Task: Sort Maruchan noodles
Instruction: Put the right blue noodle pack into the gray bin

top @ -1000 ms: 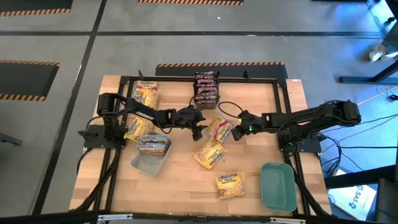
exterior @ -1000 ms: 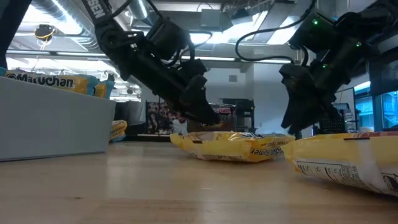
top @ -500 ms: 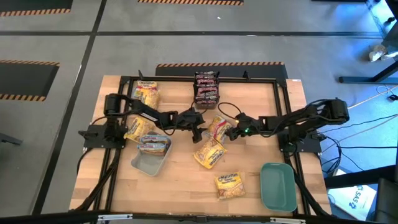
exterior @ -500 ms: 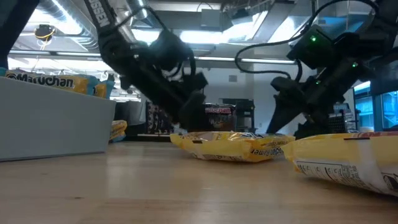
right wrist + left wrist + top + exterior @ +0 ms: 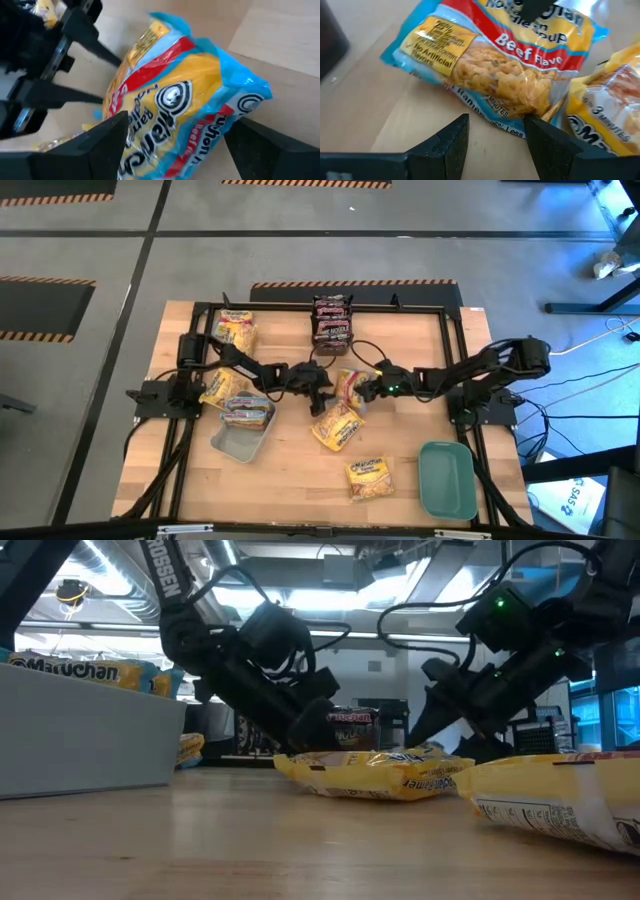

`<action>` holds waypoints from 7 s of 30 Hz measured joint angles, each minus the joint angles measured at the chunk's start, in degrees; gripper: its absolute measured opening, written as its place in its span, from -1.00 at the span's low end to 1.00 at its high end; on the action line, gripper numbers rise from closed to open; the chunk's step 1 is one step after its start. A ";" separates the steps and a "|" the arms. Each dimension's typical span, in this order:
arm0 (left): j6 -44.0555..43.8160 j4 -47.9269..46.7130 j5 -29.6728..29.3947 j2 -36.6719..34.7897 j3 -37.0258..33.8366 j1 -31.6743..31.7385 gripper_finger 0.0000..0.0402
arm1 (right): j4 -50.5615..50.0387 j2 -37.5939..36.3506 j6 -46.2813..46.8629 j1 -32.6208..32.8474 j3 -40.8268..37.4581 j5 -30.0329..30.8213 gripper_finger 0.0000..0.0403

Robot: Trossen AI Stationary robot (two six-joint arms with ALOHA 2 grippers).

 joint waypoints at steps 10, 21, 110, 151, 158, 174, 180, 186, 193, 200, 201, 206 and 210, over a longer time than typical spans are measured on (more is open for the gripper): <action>-0.01 0.70 0.15 0.02 -0.04 -0.06 -0.08 | 9.44 5.99 -2.68 0.00 0.04 0.11 0.19; -1.54 0.33 -9.25 -0.03 -0.13 -0.37 -0.08 | 11.29 4.71 -10.27 0.02 0.31 1.09 -0.55; 5.96 -20.25 15.99 -22.91 5.82 3.01 -0.36 | -26.22 -29.41 -46.41 1.01 8.34 -8.80 0.31; 1.50 21.56 10.90 -23.04 -7.87 2.64 -0.22 | 27.03 -3.23 -59.68 5.62 8.68 0.21 -0.56; 0.68 10.91 11.00 -26.77 -7.82 3.88 0.05 | 24.04 -3.38 -58.48 5.62 8.72 0.41 -0.55; 11.89 -33.31 9.90 -41.29 3.57 5.83 0.10 | -7.46 -2.76 -55.54 5.20 16.65 -2.82 -0.55; 15.10 -44.40 10.23 -35.06 12.65 4.09 0.10 | -16.49 -0.35 -56.87 3.94 23.63 -4.82 -0.54; 16.40 -49.68 10.53 -30.37 17.22 3.07 0.14 | -20.28 4.13 -57.07 3.61 28.69 -5.74 -0.54; 16.35 -51.90 11.33 -25.41 18.67 3.00 0.19 | -22.10 5.31 -57.34 3.63 31.04 -5.34 -0.54; 13.91 -51.77 12.39 -23.71 18.56 2.61 0.20 | -21.28 5.75 -56.67 2.99 31.23 -5.52 -0.54; 13.81 -51.41 12.40 -23.74 18.57 2.60 0.19 | -20.85 5.74 -56.60 2.99 31.26 -5.68 -0.54; 13.43 -52.04 10.72 -23.26 18.60 2.58 0.09 | -20.31 5.71 -56.43 2.97 31.28 -5.93 -0.51; 13.40 -52.16 8.27 -22.89 18.60 2.15 -0.06 | -20.24 5.71 -56.45 2.97 31.28 -5.89 -0.50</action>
